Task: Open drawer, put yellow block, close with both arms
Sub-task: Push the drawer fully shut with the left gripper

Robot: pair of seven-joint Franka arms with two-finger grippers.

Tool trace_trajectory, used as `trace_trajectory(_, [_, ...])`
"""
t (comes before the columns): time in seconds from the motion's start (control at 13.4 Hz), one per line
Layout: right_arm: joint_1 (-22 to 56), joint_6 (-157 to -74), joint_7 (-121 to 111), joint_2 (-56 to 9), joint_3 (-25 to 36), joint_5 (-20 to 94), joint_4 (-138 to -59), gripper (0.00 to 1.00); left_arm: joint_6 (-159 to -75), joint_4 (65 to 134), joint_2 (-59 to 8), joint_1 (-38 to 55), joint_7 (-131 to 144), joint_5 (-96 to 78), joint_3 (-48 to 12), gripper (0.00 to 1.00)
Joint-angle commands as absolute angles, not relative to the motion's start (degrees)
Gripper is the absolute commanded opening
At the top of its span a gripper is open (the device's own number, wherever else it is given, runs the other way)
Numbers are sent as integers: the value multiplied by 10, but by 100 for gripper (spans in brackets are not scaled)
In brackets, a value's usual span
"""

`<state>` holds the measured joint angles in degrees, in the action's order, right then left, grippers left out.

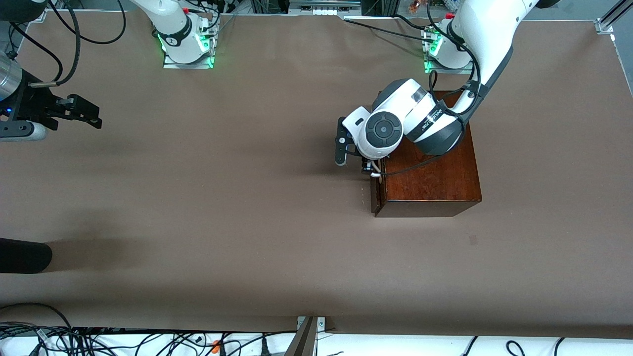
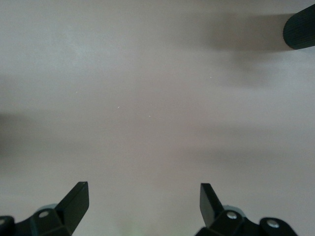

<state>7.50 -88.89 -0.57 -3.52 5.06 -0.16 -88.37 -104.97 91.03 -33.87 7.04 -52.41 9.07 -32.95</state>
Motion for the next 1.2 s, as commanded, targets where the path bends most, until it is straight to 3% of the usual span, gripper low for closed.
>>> trace_trajectory(0.0, [74,-889,-4,-37,51,-1,-879,100,-1033,909,-294,55,-521,113,-339,100])
trace_trajectory(0.6, [69,-891,-5,-40,54,9,-878,100,-804,722,-264,54,-278,61,-324,100])
trace_trajectory(0.9, [69,-891,-5,-41,55,9,-877,100,-752,700,-230,51,-226,69,-233,100])
trace_trajectory(1.12, [69,-891,-6,-41,55,9,-878,100,-737,699,-220,51,-195,76,-204,100])
